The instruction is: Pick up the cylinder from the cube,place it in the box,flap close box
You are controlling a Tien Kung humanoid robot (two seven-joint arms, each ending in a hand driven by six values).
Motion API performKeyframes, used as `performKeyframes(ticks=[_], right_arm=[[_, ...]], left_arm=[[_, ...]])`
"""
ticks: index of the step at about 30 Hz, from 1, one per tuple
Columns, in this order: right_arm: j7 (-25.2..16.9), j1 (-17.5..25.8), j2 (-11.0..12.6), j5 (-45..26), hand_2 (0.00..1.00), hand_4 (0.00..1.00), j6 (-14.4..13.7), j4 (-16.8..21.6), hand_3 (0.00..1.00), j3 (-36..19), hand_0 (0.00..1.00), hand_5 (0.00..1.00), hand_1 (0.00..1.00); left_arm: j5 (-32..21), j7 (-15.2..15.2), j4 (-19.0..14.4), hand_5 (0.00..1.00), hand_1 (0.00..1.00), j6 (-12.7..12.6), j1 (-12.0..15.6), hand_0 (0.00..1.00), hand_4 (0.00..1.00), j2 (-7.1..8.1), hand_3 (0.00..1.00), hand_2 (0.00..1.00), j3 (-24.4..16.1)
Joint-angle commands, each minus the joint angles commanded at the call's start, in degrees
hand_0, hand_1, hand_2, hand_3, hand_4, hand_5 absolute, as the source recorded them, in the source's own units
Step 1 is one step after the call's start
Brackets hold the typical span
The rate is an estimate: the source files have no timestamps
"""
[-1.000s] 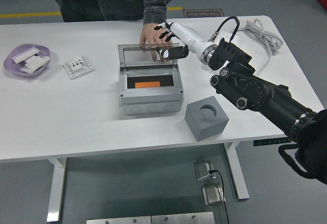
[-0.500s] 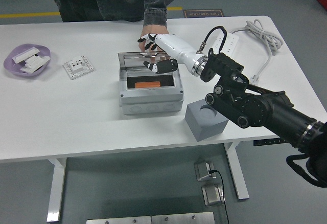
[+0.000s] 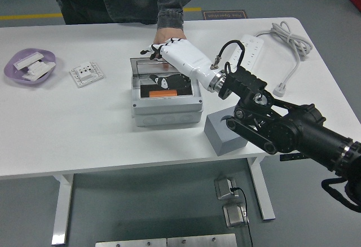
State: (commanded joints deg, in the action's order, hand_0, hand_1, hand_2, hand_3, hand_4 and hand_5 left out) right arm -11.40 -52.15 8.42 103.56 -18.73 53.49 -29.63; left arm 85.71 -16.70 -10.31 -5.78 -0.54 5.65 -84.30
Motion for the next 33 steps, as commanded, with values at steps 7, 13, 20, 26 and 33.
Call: performKeyframes(ticks=[7,13,20,26,33], right_arm=[[-1.76,-2.81,-1.03,-7.58,0.622,0.655,1.10,-7.68,0.734,-4.82,0.708,0.278,0.532],[-2.48,-1.73,-2.03,-9.88,0.624,0.659,1.69,-15.05,0.738,-3.67,0.698,0.282,0.530],[-1.71,1.16,-0.82,-9.05,0.630,0.642,0.89,-11.60,0.747,-0.35,0.698,0.251,0.536],[-1.05,2.34,0.98,-7.27,0.633,0.641,-0.11,-5.03,0.741,1.31,0.707,0.251,0.538],[-1.28,3.78,1.86,-6.43,0.634,0.640,-1.41,-2.43,0.734,2.80,0.707,0.251,0.538]], left_arm=[[-0.21,0.02,0.00,0.310,0.646,0.18,-0.17,0.642,0.725,0.17,0.618,0.610,0.35],[-0.59,0.27,0.00,0.314,0.646,0.50,-0.15,0.637,0.726,0.12,0.617,0.610,0.79],[0.23,0.17,0.00,0.313,0.645,0.78,0.24,0.635,0.725,-0.11,0.617,0.609,0.04],[-0.48,0.55,0.00,0.312,0.644,0.71,0.04,0.635,0.724,-0.10,0.616,0.607,0.66],[-1.47,0.86,0.00,0.305,0.644,0.71,-0.19,0.633,0.718,-0.34,0.617,0.607,1.57]])
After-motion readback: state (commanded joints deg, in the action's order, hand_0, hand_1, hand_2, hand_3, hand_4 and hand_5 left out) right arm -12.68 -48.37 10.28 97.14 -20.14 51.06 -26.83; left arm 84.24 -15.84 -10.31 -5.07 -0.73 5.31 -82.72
